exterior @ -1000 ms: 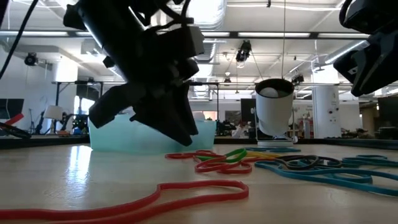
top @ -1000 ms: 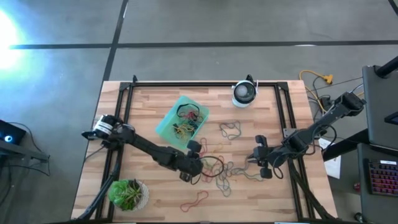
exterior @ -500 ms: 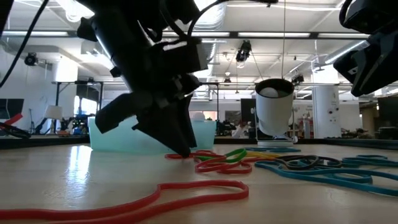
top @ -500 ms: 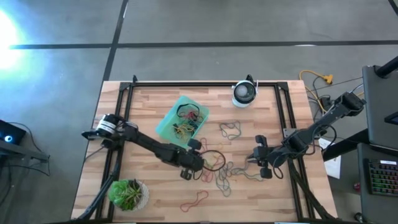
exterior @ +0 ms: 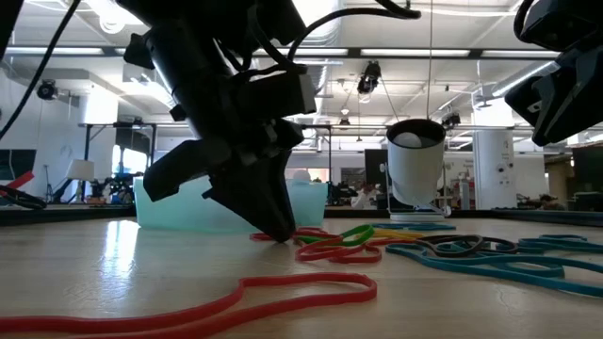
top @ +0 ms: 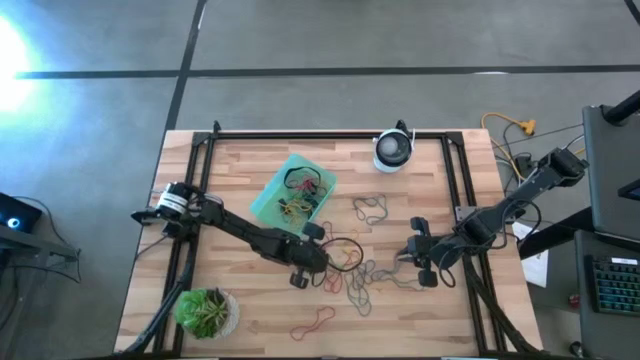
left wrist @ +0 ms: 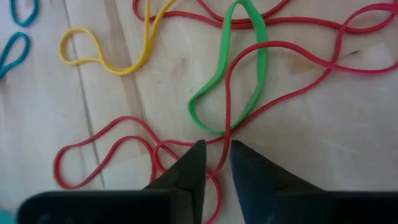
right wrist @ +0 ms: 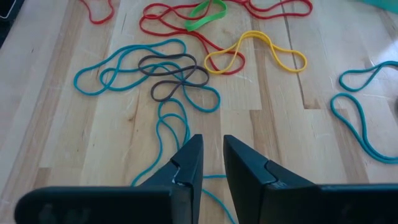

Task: Pick and place rubber bands into bin
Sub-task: Put the red rubber band into the green bin

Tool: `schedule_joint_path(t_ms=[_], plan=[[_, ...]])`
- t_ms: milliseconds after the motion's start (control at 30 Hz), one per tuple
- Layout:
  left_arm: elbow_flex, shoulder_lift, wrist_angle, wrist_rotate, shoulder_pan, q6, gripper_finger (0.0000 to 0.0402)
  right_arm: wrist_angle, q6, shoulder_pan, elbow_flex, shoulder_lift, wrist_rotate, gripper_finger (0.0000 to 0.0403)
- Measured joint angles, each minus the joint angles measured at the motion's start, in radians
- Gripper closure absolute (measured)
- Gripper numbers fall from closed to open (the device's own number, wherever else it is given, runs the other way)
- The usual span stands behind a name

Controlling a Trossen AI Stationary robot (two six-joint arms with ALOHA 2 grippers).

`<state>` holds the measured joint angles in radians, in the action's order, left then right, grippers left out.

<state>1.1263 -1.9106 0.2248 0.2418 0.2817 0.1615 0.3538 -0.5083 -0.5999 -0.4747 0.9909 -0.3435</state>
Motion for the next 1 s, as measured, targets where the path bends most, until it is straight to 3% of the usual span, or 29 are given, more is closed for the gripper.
schedule_joint_path(t_ms=[233, 500, 800, 1000], plan=[[-0.002, 0.001, 0.001, -0.051, -0.014, -0.007, 0.0399, 0.000, 0.004, 0.000, 0.000, 0.000, -0.005, 0.0344], [0.002, 0.012, 0.007, -0.031, -0.010, 0.010, 0.0401, 0.000, 0.010, 0.000, 0.000, 0.000, -0.008, 0.0344], [0.006, 0.109, 0.004, 0.006, 0.004, 0.028, 0.0401, 0.000, 0.011, 0.000, 0.004, 0.001, -0.010, 0.0344], [0.007, 0.188, 0.004, 0.124, 0.017, 0.057, 0.0401, -0.001, 0.011, 0.000, 0.008, 0.001, -0.020, 0.0344]])
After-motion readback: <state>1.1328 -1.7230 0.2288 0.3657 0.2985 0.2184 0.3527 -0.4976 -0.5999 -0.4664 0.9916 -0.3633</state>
